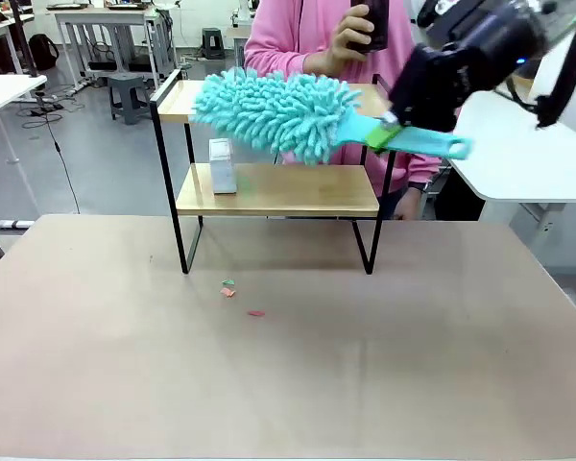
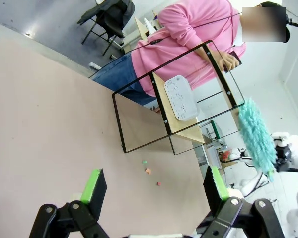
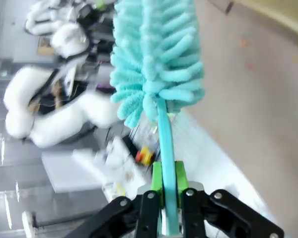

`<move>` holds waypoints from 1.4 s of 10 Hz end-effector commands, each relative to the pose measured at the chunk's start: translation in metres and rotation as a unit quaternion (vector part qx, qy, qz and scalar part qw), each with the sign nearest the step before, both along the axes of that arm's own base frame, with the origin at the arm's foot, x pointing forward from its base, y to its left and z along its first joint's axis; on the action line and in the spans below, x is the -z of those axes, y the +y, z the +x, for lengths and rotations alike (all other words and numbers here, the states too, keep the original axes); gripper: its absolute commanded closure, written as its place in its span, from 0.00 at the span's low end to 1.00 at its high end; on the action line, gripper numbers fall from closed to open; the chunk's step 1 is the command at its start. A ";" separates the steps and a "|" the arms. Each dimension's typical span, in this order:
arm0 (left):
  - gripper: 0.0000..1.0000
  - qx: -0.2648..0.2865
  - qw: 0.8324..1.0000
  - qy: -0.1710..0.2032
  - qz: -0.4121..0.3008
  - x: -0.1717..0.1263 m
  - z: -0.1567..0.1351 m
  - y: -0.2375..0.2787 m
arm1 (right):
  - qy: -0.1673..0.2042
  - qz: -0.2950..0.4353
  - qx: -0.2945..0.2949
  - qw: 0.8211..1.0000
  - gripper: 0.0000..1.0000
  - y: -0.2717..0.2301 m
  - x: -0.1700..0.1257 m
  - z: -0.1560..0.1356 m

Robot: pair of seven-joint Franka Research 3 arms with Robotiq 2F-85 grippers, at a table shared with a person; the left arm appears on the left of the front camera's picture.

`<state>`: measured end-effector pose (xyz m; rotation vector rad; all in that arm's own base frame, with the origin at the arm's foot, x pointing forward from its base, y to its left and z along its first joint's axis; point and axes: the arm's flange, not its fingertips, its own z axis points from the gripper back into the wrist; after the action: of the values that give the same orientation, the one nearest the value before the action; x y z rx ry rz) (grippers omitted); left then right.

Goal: Clean the shelf.
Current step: Clean the remaining tier of the Shelf with the Duster once objects are removed.

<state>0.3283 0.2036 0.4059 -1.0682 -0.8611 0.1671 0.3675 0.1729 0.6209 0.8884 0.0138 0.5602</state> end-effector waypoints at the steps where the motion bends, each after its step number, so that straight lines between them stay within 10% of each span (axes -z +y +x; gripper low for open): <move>1: 0.00 -0.003 1.000 -0.017 -0.002 0.002 -0.001 -0.004 | 0.080 0.011 -0.073 0.994 1.00 -0.030 -0.011 0.005; 8: 0.00 -0.003 1.000 -0.017 -0.002 0.002 -0.001 -0.004 | 0.113 0.189 -0.071 0.973 1.00 -0.132 -0.026 -0.024; 11: 0.00 -0.003 1.000 -0.017 -0.002 0.002 -0.001 -0.004 | 0.002 0.270 0.122 0.955 1.00 -0.268 -0.034 -0.099; 14: 0.00 -0.003 1.000 -0.017 -0.002 0.002 -0.001 -0.004 | 0.005 0.297 0.304 0.905 1.00 -0.357 0.030 -0.150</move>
<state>0.3282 0.2037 0.4062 -1.0671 -0.8617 0.1669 0.2066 -0.1905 0.6166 1.4491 -0.3851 0.0666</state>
